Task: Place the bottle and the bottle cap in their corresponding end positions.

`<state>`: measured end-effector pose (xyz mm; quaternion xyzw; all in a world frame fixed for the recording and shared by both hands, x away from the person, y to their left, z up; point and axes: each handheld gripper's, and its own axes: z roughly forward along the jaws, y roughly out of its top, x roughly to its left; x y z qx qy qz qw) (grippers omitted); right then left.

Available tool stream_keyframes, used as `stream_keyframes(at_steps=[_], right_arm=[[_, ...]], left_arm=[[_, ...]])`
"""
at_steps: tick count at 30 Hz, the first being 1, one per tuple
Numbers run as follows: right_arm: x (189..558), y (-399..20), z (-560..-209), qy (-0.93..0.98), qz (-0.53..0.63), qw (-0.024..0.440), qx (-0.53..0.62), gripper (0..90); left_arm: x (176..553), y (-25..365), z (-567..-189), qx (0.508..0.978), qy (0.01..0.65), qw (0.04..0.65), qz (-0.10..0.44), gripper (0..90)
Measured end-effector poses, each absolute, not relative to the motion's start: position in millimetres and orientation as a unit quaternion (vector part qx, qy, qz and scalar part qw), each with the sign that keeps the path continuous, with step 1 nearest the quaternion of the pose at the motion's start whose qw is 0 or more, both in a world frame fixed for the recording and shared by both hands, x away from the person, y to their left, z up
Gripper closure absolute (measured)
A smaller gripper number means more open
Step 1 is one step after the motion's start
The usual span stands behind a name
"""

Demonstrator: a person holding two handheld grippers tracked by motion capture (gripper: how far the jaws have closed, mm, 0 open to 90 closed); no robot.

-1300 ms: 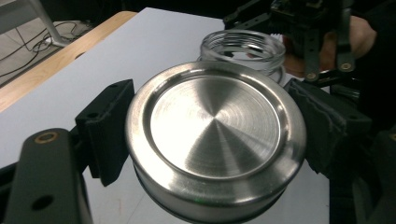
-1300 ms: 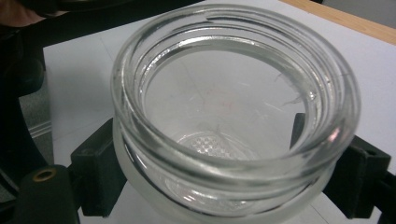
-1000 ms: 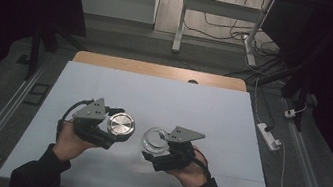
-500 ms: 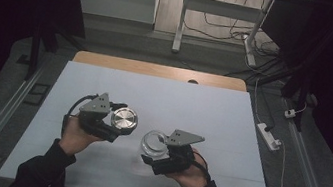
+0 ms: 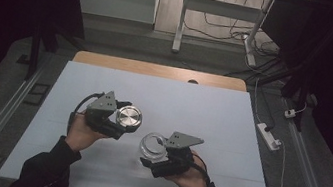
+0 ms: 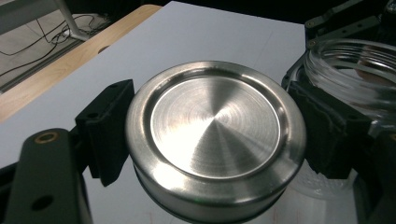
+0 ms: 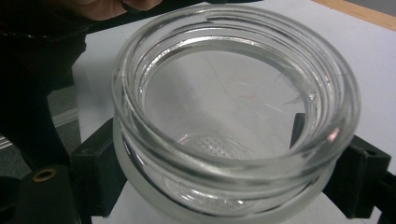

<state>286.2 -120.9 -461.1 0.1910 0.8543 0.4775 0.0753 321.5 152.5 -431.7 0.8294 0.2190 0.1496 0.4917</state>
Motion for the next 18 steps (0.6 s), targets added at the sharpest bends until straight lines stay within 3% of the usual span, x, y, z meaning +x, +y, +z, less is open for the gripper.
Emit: stream_keyframes(at_steps=[18], right_arm=[[278,-117,-466,0.858,0.477,0.064,0.179,14.4]], left_arm=[[349,125,-443,0.835,0.208,0.489,0.143,20.0]])
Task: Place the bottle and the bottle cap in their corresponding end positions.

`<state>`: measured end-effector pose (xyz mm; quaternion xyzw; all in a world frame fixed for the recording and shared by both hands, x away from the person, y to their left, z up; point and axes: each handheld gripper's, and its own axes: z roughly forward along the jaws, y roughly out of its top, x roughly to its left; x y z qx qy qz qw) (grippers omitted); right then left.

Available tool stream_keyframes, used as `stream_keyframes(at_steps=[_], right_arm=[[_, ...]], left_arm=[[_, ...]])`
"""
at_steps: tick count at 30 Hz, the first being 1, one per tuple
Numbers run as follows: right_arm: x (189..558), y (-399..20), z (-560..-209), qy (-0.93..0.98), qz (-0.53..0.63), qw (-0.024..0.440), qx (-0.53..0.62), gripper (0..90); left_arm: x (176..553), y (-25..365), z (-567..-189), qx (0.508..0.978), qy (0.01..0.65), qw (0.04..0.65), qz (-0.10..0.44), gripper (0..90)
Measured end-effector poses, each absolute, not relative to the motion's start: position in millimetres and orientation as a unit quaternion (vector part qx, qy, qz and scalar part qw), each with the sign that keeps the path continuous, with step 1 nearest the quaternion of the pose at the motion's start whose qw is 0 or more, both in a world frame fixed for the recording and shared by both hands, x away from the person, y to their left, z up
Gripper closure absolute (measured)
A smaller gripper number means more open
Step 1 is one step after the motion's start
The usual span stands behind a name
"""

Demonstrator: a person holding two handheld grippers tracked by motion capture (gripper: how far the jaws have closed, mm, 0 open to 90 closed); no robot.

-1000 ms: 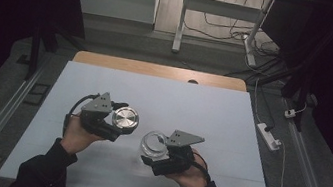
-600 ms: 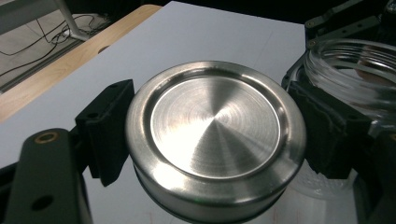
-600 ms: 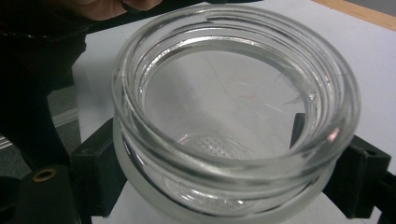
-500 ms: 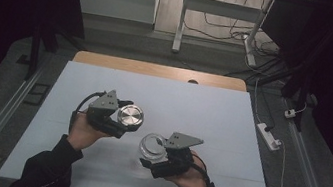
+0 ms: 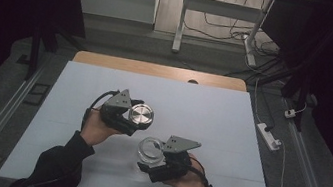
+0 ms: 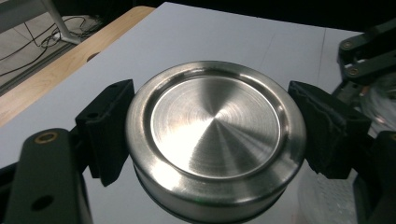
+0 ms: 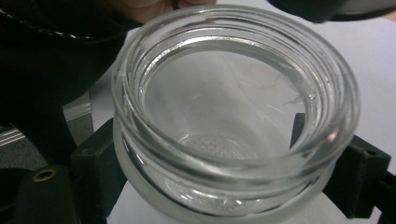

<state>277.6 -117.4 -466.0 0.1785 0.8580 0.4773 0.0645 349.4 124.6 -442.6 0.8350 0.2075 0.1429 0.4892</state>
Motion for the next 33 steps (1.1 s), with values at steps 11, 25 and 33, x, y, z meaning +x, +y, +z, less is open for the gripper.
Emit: stream_keyframes(at_steps=[11,25,33], right_arm=[[277,-111,-478,0.865,0.466,0.057,0.175,14.4],[284,-106,-491,0.871,0.452,0.065,0.179,14.4],[295,-106,-495,0.868,0.451,0.078,0.192,14.4]], left_arm=[[372,113,-461,0.835,0.219,0.486,0.135,20.0],[399,96,-486,0.842,0.222,0.473,0.133,20.0],[415,91,-497,0.838,0.235,0.475,0.132,20.0]])
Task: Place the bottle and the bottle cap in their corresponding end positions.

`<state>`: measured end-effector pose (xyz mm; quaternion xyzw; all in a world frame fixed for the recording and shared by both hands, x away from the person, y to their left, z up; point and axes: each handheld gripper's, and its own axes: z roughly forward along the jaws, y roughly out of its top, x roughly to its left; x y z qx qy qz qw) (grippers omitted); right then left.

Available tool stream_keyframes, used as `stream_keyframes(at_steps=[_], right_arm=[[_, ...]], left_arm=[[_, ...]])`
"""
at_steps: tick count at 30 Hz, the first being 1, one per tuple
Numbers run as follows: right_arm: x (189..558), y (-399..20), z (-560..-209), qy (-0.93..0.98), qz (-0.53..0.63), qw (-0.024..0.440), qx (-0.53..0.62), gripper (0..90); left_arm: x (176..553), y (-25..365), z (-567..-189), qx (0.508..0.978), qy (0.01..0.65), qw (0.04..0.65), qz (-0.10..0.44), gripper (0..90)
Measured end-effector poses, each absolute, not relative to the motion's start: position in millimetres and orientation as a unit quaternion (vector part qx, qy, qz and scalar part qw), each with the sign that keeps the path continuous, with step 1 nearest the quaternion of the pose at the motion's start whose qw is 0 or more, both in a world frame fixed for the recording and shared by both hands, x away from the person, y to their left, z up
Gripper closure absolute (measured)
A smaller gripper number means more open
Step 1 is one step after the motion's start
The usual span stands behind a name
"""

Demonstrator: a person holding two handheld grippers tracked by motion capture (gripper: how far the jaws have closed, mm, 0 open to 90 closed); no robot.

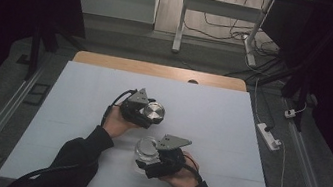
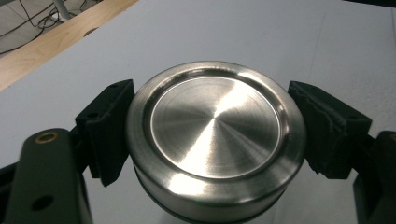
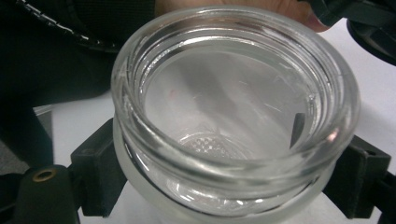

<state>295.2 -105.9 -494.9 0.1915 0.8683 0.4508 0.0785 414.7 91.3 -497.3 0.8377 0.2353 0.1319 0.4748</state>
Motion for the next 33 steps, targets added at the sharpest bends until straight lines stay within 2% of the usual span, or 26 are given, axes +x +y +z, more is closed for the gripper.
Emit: stream_keyframes(at_steps=[17,33], right_arm=[[310,-108,-497,0.861,0.454,0.1,0.206,14.4],[316,-107,-504,0.867,0.439,0.116,0.205,14.4]], left_arm=[[438,82,-519,0.847,0.254,0.447,0.136,20.0],[442,79,-530,0.862,0.264,0.414,0.125,19.9]])
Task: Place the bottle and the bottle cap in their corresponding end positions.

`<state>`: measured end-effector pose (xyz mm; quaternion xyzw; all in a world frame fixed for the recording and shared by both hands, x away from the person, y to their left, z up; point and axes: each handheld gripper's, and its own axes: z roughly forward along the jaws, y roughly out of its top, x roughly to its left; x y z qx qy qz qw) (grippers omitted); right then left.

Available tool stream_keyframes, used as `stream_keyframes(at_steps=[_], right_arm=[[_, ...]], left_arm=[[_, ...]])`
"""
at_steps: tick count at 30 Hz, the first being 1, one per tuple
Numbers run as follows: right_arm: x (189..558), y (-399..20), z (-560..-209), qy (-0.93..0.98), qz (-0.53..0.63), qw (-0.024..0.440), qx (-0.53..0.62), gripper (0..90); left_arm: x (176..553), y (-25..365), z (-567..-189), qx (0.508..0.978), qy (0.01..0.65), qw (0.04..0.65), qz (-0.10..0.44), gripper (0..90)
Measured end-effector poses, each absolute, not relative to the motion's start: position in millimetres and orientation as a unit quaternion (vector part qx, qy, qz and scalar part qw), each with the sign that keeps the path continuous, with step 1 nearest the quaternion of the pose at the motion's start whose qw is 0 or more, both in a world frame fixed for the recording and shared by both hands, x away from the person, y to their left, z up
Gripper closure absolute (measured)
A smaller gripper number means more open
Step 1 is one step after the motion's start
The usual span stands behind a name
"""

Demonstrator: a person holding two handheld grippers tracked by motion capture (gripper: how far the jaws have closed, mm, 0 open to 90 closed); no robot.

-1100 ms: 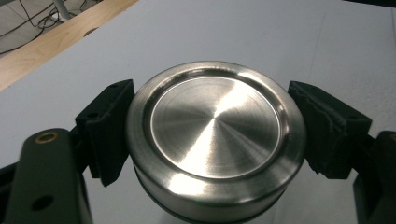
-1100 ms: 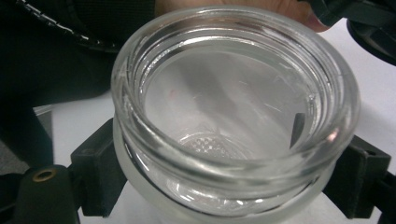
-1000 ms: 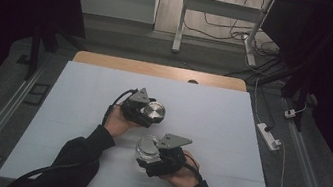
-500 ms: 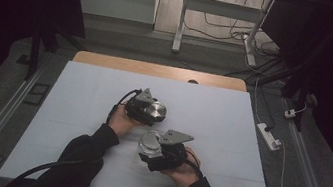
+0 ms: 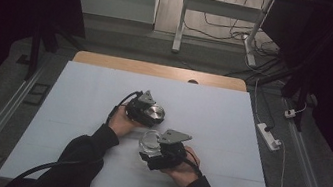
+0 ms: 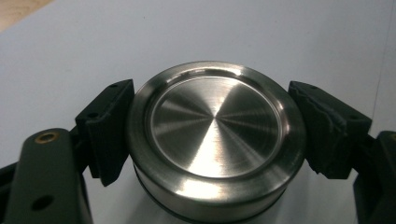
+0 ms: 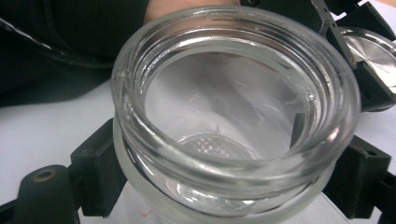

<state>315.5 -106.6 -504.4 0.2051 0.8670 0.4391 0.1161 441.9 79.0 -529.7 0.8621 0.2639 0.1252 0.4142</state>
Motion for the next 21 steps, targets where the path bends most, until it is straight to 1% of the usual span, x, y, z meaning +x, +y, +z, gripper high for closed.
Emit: stream_keyframes(at_steps=[8,12,15,18,21], right_arm=[[318,-106,-510,0.87,0.431,0.123,0.206,14.4],[318,-106,-511,0.869,0.433,0.125,0.204,14.3],[317,-106,-511,0.869,0.434,0.125,0.204,14.2],[317,-106,-512,0.868,0.434,0.125,0.205,14.1],[317,-106,-512,0.867,0.436,0.123,0.205,14.0]], left_arm=[[442,75,-535,0.876,0.258,0.389,0.121,19.9],[443,74,-539,0.886,0.254,0.367,0.126,19.8],[443,74,-539,0.885,0.256,0.368,0.122,19.8],[444,73,-541,0.893,0.253,0.353,0.123,19.6],[445,73,-541,0.892,0.256,0.353,0.117,19.7]])
